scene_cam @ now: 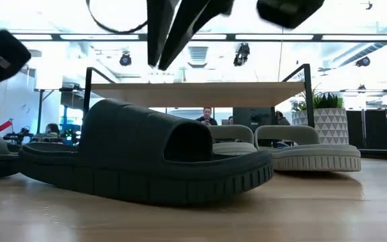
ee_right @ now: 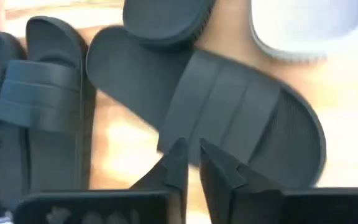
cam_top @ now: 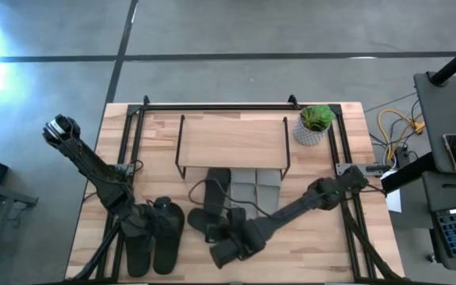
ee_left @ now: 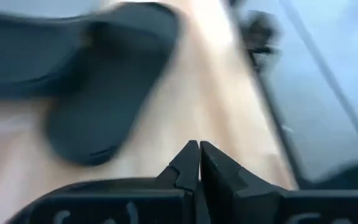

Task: Pick and place slides into the shelf
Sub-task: Put the black slide under the shelf

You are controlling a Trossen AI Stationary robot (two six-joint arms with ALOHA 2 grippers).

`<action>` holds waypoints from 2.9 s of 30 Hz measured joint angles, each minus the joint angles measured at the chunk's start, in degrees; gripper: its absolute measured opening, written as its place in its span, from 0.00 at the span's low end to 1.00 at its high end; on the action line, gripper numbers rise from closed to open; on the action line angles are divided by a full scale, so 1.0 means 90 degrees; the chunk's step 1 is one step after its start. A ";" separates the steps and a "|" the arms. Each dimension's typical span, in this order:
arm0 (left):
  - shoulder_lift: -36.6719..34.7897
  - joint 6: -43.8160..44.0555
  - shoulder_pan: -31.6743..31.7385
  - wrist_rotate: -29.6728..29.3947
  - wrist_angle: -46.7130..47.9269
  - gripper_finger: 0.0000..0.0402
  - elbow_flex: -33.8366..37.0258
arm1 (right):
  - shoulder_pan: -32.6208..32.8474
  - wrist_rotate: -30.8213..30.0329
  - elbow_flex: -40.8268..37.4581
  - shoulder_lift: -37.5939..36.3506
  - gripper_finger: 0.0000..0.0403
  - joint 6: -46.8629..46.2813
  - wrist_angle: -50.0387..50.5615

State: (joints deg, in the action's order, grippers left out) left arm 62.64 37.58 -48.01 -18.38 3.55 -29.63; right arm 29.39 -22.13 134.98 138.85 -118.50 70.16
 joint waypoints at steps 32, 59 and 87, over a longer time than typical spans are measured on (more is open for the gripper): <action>0.2275 -0.0388 0.2766 0.1010 -0.0729 0.24 -0.0059 | 0.0962 0.0350 -0.0010 -0.0020 0.39 -0.1122 0.0417; 0.1366 -0.0381 0.1971 0.0566 -0.0116 0.24 -0.0306 | 0.1395 0.1984 -0.0069 -0.0013 0.27 -0.1263 0.1681; 0.0912 -0.0532 0.1943 0.1565 -0.0218 0.11 -0.0333 | 0.1522 -0.3321 -0.0579 -0.0078 0.42 0.1144 -0.3688</action>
State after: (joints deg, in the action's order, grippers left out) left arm 70.85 32.80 -30.52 -4.29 1.59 -32.62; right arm 43.09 -52.02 129.77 138.15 -108.20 36.97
